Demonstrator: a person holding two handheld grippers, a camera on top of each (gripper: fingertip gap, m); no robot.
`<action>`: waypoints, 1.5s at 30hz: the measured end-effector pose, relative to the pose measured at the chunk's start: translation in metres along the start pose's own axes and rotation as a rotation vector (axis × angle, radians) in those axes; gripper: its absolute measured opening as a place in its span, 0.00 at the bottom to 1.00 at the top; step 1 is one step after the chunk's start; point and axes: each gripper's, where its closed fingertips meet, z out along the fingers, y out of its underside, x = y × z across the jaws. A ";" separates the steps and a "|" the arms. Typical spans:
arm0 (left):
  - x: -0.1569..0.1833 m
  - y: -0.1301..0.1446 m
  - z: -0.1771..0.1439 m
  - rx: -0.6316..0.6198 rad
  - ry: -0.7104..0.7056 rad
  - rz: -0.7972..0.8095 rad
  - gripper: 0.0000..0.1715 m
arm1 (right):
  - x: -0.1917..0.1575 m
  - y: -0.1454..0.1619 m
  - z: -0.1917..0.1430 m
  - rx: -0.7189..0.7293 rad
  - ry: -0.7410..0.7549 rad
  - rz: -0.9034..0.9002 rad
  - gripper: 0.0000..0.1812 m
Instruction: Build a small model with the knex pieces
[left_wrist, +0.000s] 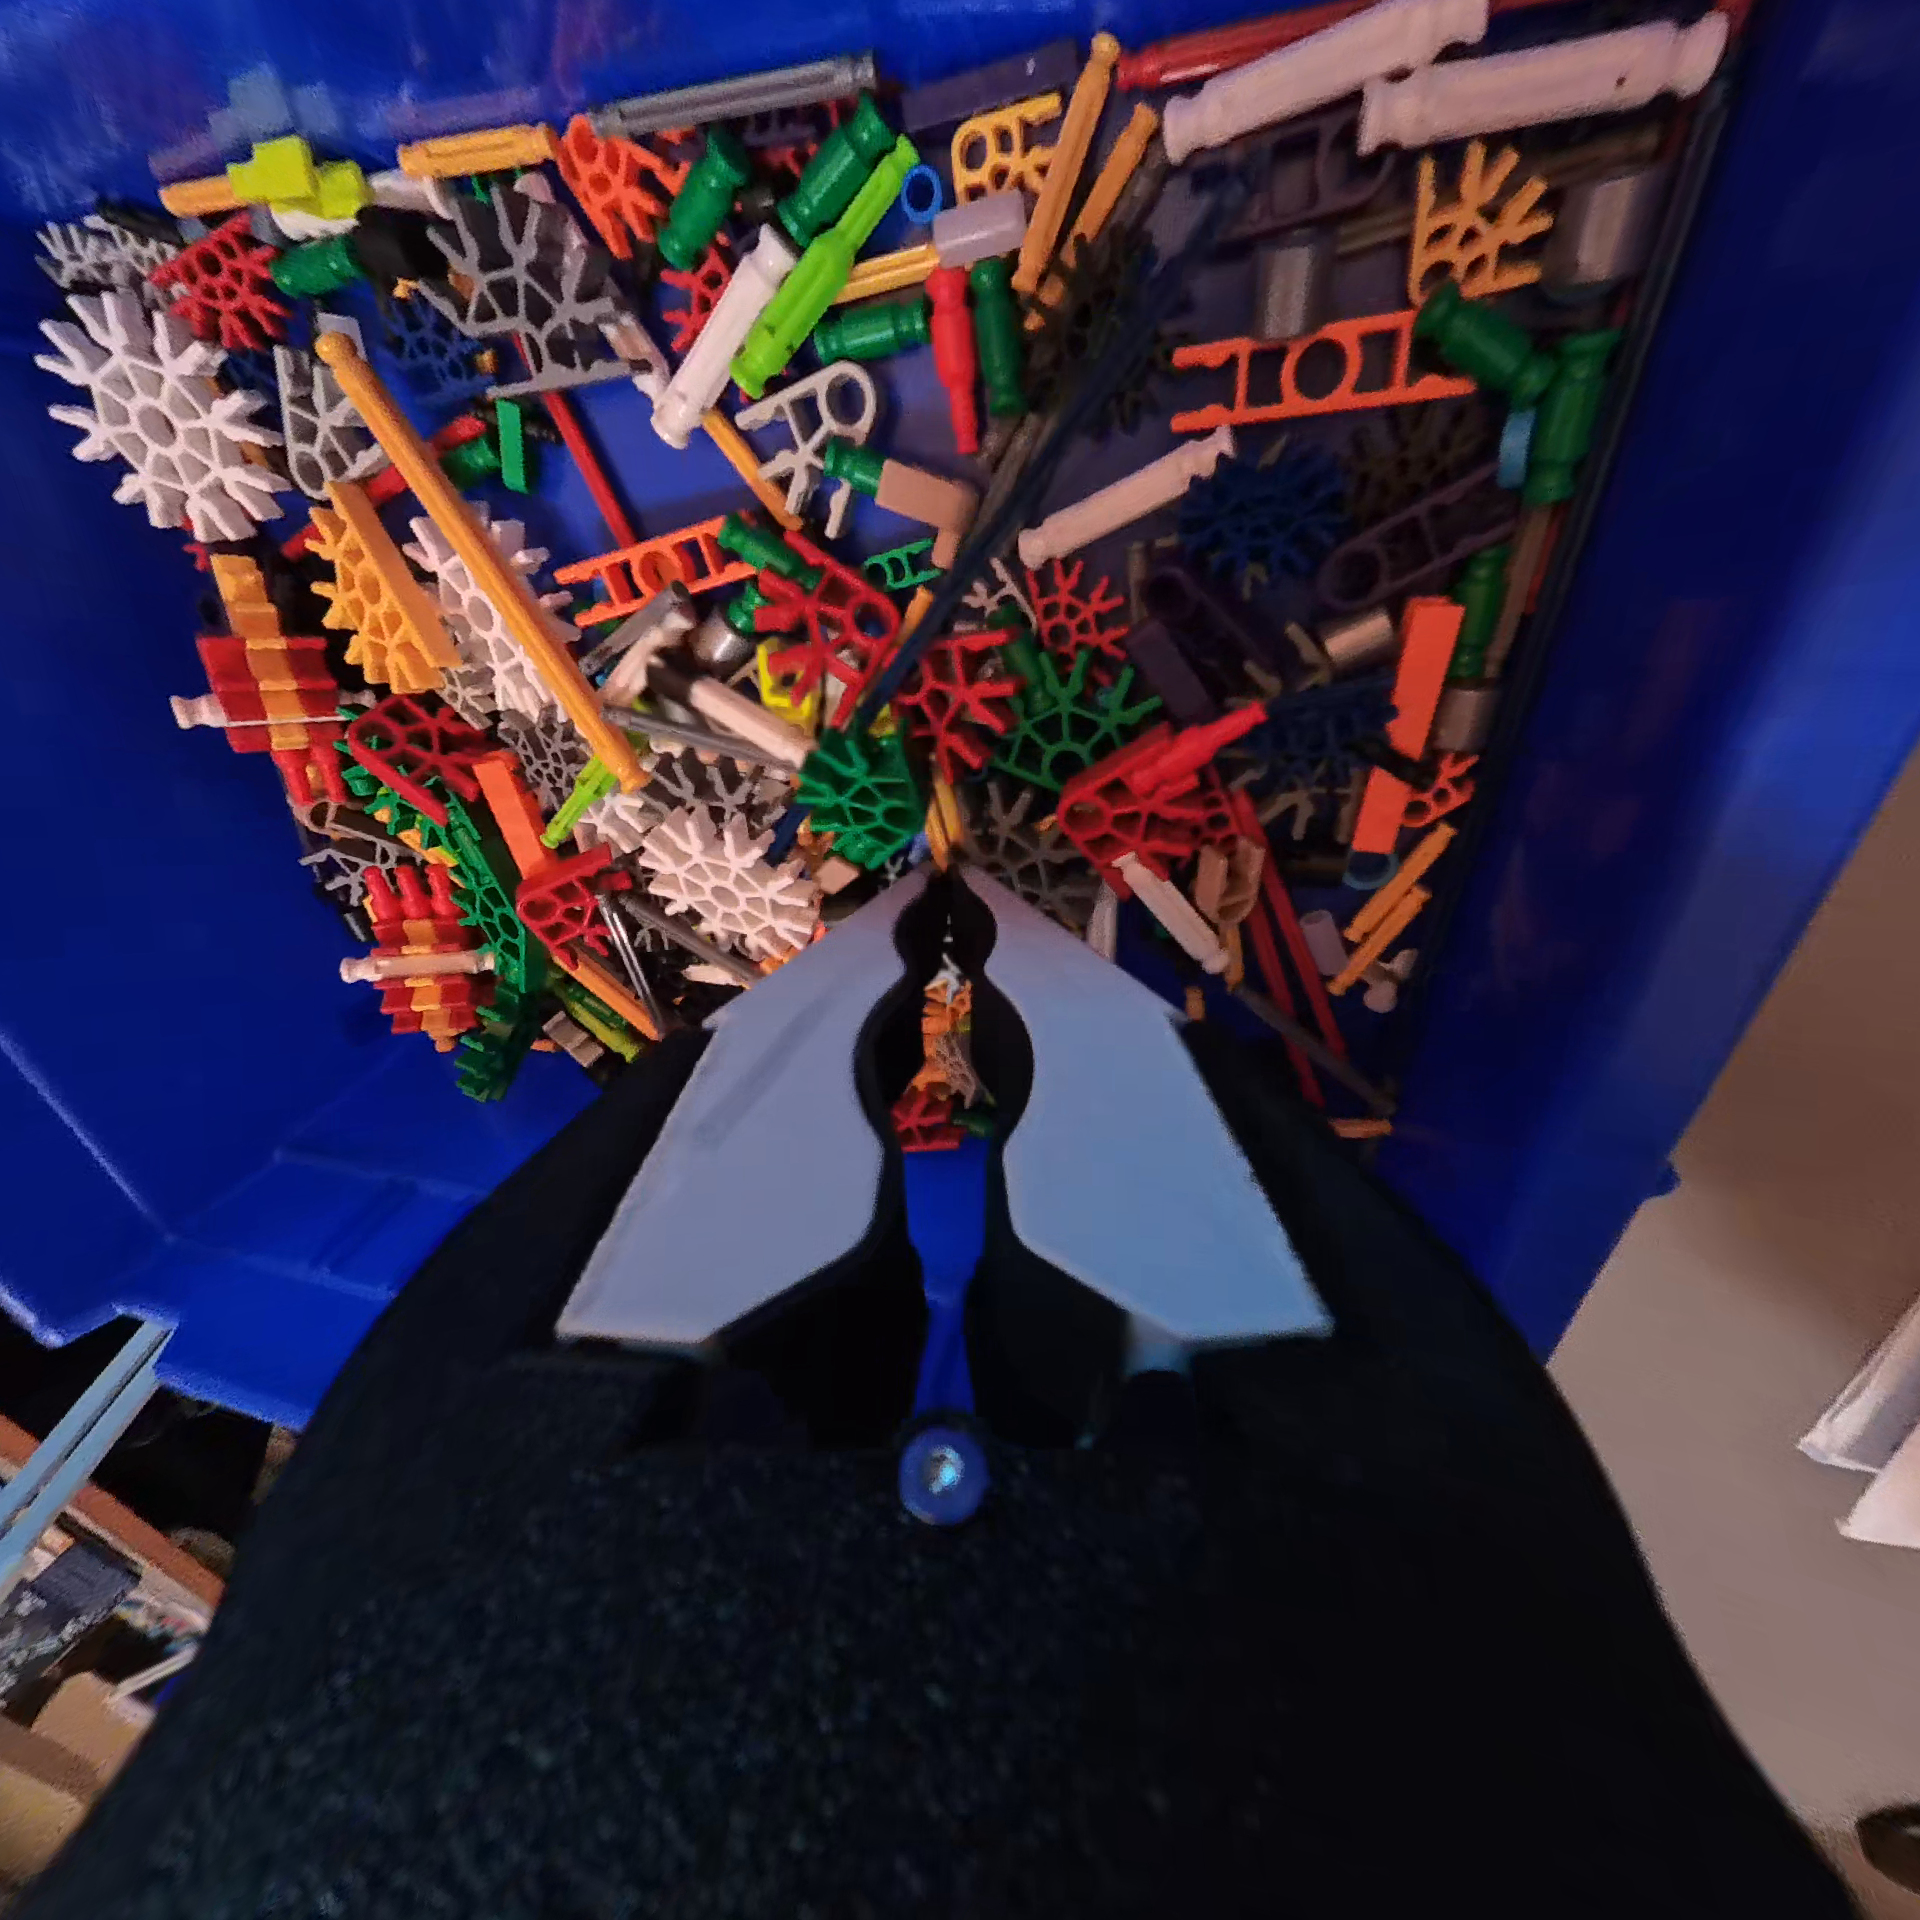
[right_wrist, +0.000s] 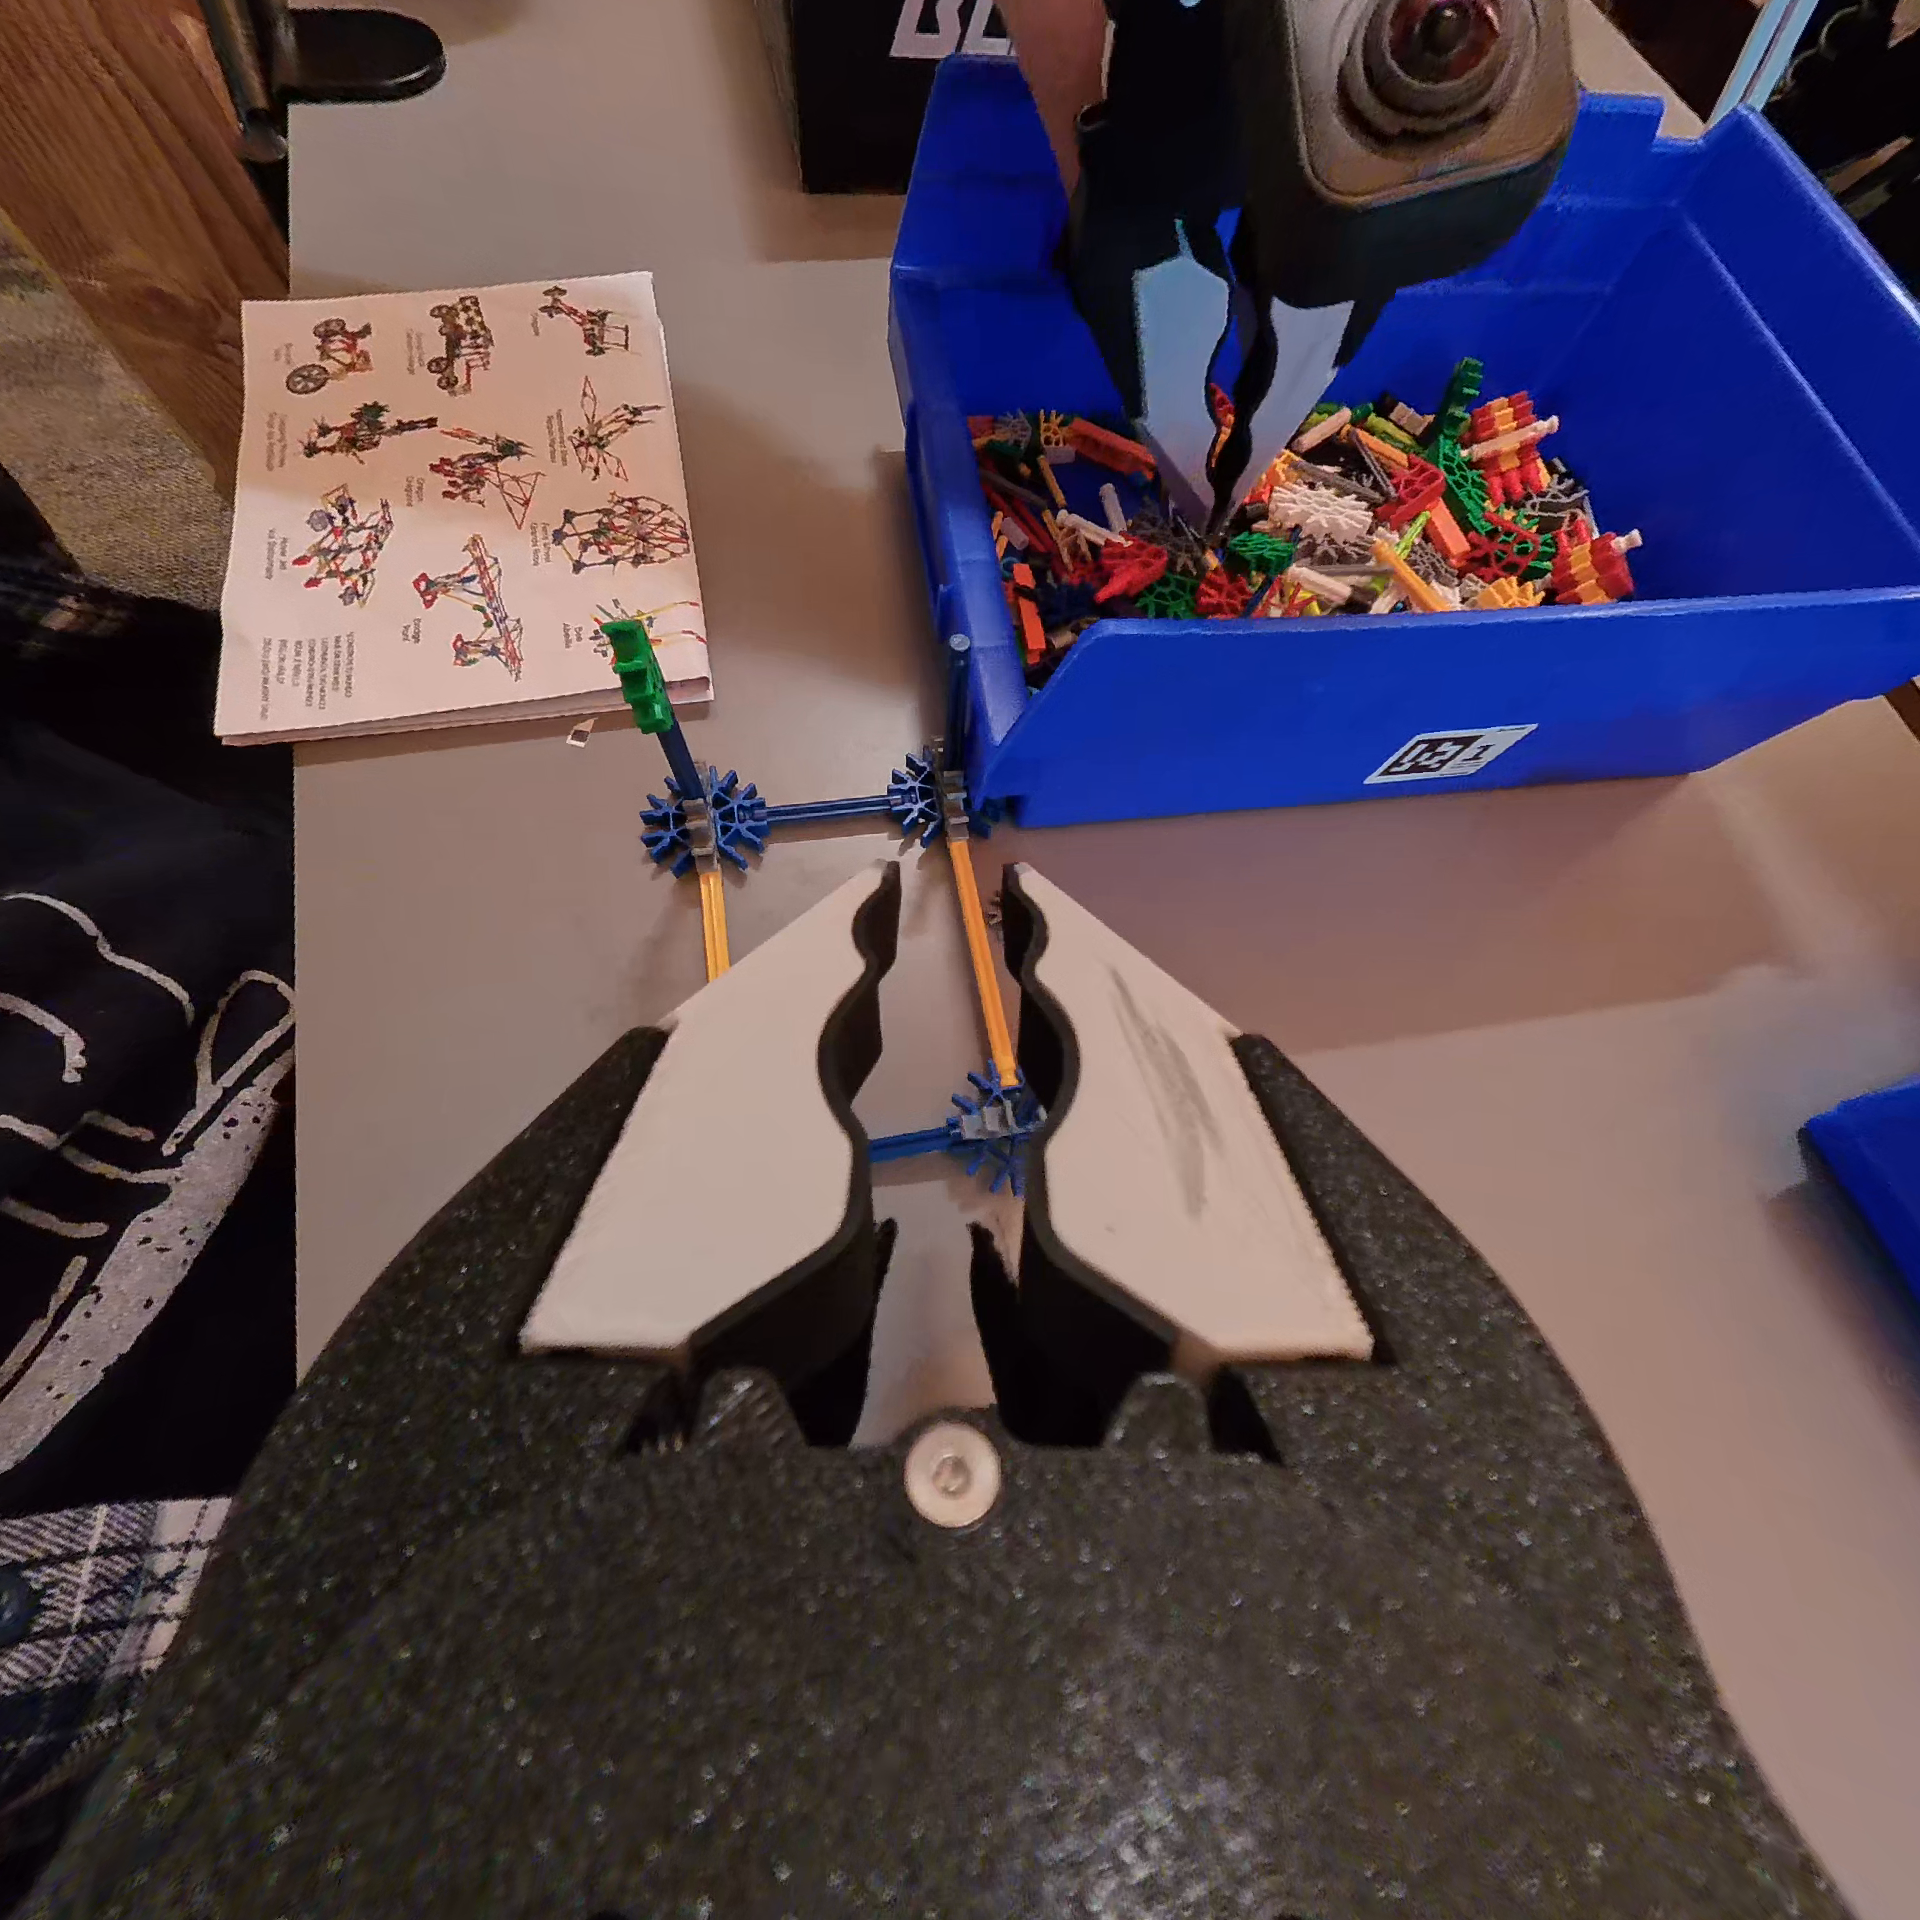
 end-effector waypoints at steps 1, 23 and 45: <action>-0.002 0.000 -0.001 0.005 -0.019 -0.004 0.00 | 0.001 0.000 0.000 0.001 0.001 0.002 0.10; -0.014 -0.014 0.003 0.009 -0.013 0.022 0.13 | 0.006 0.003 0.000 0.000 0.020 0.002 0.10; 0.049 -0.107 -0.251 1.430 0.115 -0.112 0.12 | 0.010 -0.113 -0.011 0.574 -0.252 0.445 0.19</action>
